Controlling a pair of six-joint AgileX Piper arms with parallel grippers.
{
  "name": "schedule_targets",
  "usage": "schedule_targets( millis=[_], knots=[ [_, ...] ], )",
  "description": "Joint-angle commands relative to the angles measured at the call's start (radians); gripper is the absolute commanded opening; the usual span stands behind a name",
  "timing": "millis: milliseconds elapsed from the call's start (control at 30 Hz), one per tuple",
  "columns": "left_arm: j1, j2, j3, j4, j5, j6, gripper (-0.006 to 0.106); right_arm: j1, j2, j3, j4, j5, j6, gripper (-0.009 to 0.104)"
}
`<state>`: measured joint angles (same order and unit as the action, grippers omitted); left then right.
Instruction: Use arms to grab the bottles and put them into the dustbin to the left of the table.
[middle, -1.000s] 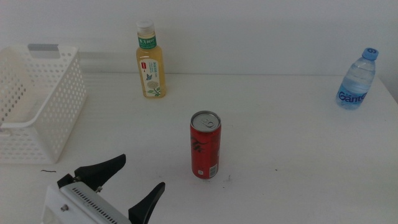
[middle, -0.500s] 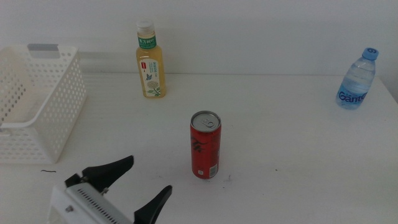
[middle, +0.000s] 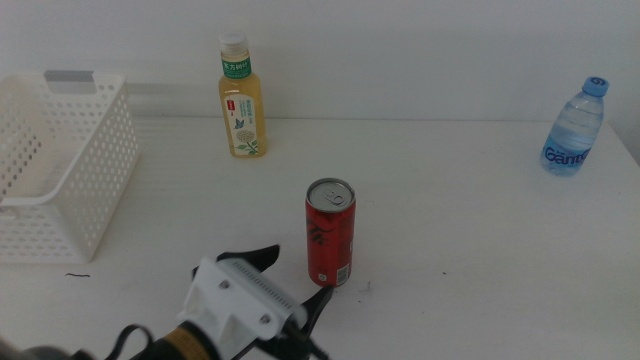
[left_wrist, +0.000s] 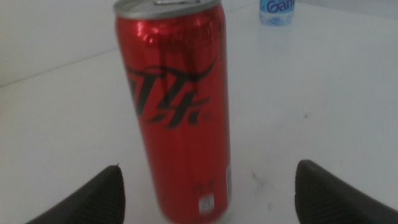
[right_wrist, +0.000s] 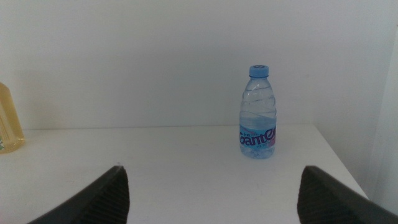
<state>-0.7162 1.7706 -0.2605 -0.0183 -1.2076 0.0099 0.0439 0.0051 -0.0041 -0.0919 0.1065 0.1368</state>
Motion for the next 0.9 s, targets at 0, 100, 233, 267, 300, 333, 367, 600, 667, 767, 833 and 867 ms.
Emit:
schedule_targets(
  millis=[0,100,233,267,300,333,367,600,667,767,833,867],
  knots=[
    [-0.002,0.035,-0.044,-0.005,-0.013,-0.018,0.094,-0.005,-0.005,0.004,-0.008,-0.008,-0.002,0.085],
    [-0.002,0.077,-0.105,-0.015,-0.013,-0.018,0.094,-0.005,-0.005,0.004,-0.008,-0.008,-0.002,0.085],
    [-0.002,0.131,-0.196,-0.045,-0.013,-0.010,0.094,-0.005,-0.005,0.004,-0.008,-0.008,-0.002,0.085],
    [-0.002,0.144,-0.218,-0.056,-0.006,-0.010,0.094,-0.005,-0.005,0.004,-0.008,-0.008,-0.002,0.085],
    [-0.002,0.157,-0.237,-0.070,-0.001,-0.010,0.094,-0.005,-0.005,0.004,-0.008,-0.008,-0.002,0.085],
    [-0.002,0.166,-0.254,-0.078,0.002,-0.010,0.094,-0.005,-0.005,0.004,-0.008,-0.008,-0.002,0.085],
    [-0.002,0.179,-0.270,-0.088,0.007,-0.010,0.094,-0.005,-0.005,0.004,-0.008,-0.008,-0.002,0.085],
    [-0.002,0.246,-0.335,-0.079,0.016,-0.018,0.094,-0.005,-0.005,0.004,-0.008,-0.008,-0.002,0.085],
    [-0.002,0.256,-0.347,-0.076,0.018,-0.018,0.094,-0.005,-0.005,0.004,-0.008,-0.008,-0.002,0.085],
    [-0.002,0.275,-0.369,-0.075,0.025,-0.018,0.094,-0.005,-0.005,0.004,-0.008,-0.008,-0.002,0.085],
    [-0.002,0.284,-0.378,-0.089,0.016,-0.020,0.094,-0.005,-0.005,0.004,-0.008,-0.008,-0.002,0.085],
    [-0.002,0.286,-0.383,-0.094,0.016,-0.020,0.094,-0.005,-0.005,0.004,-0.008,-0.008,-0.002,0.085]
  ],
)
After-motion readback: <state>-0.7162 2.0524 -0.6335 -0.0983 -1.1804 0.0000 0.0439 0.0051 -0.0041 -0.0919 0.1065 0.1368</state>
